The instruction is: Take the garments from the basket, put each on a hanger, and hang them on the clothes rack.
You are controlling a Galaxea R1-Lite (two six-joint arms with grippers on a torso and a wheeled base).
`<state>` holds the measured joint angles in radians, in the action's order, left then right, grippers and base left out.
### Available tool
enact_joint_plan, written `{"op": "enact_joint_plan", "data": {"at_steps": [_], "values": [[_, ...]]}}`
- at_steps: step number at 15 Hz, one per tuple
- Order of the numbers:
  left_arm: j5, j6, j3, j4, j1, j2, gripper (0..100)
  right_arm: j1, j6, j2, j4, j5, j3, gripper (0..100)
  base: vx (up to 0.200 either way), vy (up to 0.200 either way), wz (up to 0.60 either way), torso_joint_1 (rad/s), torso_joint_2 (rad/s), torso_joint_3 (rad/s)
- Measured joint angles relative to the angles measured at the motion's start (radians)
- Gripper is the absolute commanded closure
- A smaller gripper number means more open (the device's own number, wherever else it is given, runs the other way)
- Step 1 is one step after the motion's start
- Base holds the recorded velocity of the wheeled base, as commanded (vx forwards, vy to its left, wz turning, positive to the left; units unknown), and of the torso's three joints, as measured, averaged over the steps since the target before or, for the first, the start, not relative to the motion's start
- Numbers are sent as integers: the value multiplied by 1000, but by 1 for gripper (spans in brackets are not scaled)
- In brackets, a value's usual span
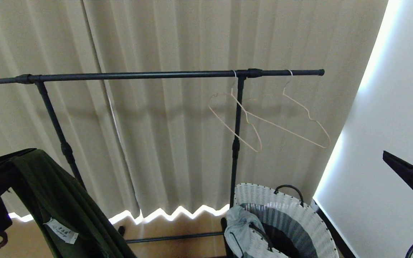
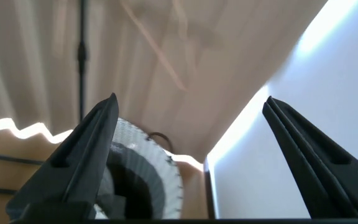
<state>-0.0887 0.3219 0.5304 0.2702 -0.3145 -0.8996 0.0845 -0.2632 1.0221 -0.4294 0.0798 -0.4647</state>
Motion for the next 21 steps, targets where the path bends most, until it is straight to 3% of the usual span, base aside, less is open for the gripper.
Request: {"op": "enact_joint_plan", "data": {"at_steps": [8, 21], "values": [[-1, -2, -2, -2, 0, -1, 100, -13, 0, 0, 1, -1, -1, 0, 0, 0, 0, 0, 0, 0], [0, -1, -8, -2, -1, -7, 100, -13, 3, 27, 2, -3, -24, 0, 200, 0, 0, 2, 1, 2]]}}
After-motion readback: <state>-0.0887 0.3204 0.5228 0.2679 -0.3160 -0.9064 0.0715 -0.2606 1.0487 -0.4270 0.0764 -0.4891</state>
